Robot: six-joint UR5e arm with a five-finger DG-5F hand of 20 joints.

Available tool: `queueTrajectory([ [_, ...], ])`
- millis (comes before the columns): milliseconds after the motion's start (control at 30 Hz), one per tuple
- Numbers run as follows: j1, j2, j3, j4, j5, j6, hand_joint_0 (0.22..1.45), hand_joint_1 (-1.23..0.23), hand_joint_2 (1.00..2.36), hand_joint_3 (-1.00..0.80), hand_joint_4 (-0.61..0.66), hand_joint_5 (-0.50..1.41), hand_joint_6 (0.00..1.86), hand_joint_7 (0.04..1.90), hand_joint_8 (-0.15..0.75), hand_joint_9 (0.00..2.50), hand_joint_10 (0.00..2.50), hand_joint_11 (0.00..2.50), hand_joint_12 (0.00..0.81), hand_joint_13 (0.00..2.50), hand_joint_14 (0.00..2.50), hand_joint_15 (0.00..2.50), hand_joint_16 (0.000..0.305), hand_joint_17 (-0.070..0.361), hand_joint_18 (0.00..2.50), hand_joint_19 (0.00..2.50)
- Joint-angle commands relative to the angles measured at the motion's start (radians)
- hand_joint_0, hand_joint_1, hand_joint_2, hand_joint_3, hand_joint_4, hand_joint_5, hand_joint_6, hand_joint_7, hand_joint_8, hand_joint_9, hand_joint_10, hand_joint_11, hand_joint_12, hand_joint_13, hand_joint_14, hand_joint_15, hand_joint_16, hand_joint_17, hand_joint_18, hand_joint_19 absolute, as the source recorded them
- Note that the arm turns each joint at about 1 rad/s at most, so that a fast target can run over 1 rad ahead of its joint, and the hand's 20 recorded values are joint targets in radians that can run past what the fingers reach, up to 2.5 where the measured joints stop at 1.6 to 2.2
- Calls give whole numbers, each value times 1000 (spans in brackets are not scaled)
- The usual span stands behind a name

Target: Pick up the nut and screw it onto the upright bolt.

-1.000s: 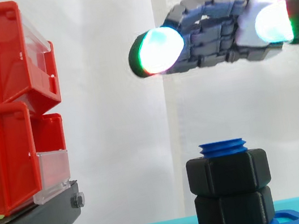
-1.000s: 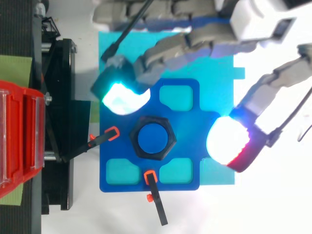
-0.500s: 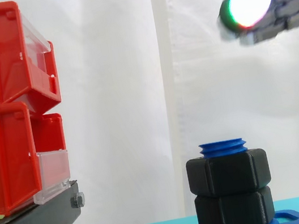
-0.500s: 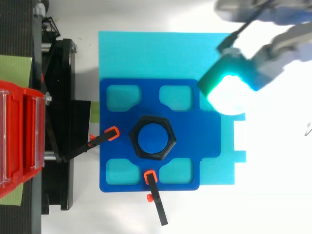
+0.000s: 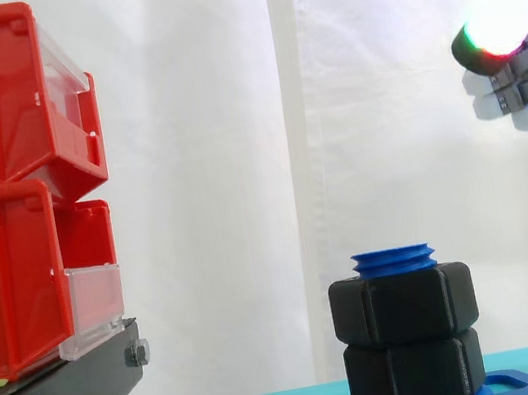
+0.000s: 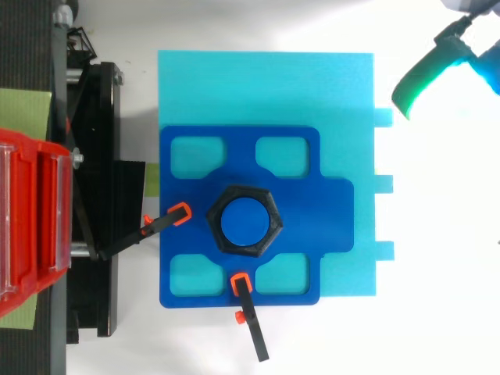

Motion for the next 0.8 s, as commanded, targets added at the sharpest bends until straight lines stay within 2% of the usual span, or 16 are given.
queueTrajectory([
  [0, -3, 0, -3, 0, 7, 103, 370, -580, 1000, -500, 54, -300, 501, 608, 212, 0, 0, 0, 366, 0, 0, 0, 55, 124, 0, 0],
  [100, 3, 0, -3, 0, 6, 103, 371, -571, 1000, -500, 56, -300, 501, 609, 213, 0, 0, 0, 365, 0, 0, 0, 55, 124, 0, 0],
  [767, 3, 0, -3, 0, 7, 103, 392, -528, 1000, -500, 84, -290, 501, 616, 217, 0, 0, 0, 350, 0, 0, 0, 53, 119, 0, 0],
])
